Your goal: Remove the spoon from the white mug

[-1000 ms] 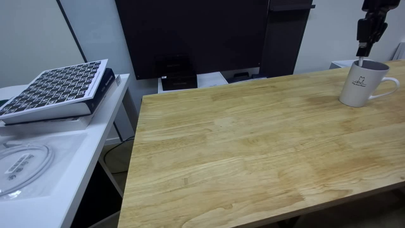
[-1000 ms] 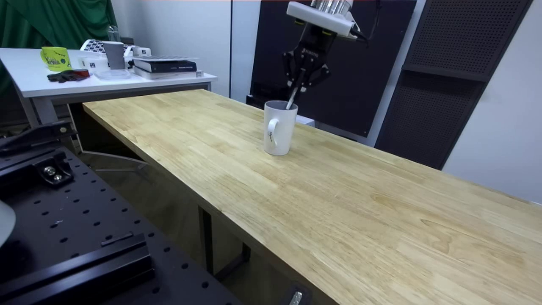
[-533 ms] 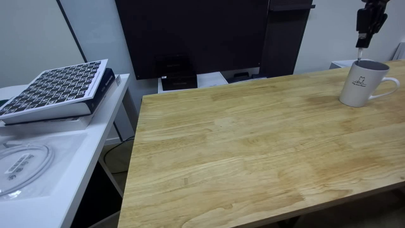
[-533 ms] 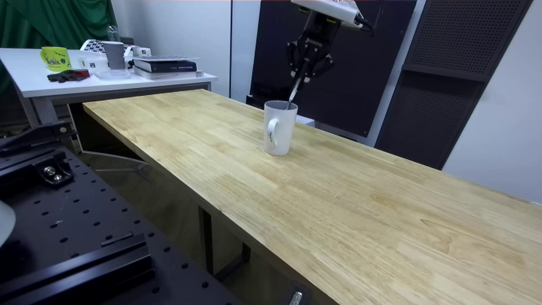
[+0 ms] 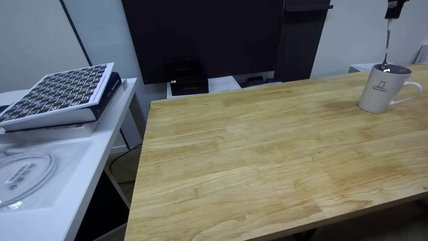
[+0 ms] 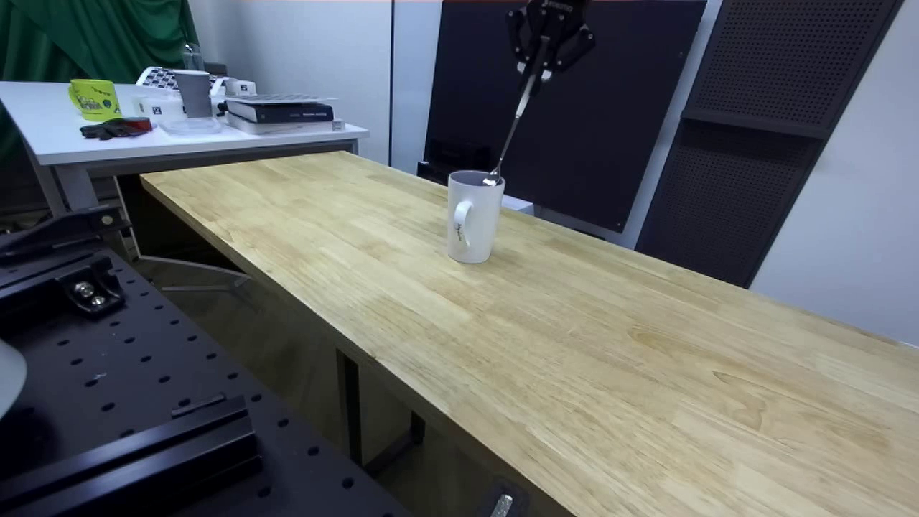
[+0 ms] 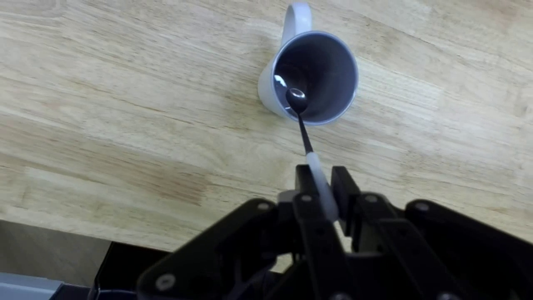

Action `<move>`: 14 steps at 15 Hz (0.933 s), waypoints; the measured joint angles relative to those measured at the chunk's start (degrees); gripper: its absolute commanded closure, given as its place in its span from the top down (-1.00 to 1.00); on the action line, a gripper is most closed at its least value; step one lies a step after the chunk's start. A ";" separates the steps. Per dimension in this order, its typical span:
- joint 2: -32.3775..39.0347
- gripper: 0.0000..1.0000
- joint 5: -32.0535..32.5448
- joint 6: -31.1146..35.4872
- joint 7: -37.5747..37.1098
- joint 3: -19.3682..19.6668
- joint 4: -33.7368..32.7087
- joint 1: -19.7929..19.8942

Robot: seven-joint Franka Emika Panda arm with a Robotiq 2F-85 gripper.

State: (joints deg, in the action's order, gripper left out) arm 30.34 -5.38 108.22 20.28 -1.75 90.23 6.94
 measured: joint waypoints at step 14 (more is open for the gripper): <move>-1.56 -0.92 5.59 -10.53 -0.62 7.14 -6.10 4.63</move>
State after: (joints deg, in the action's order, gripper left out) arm 28.78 0.22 97.69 19.66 5.39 84.13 11.57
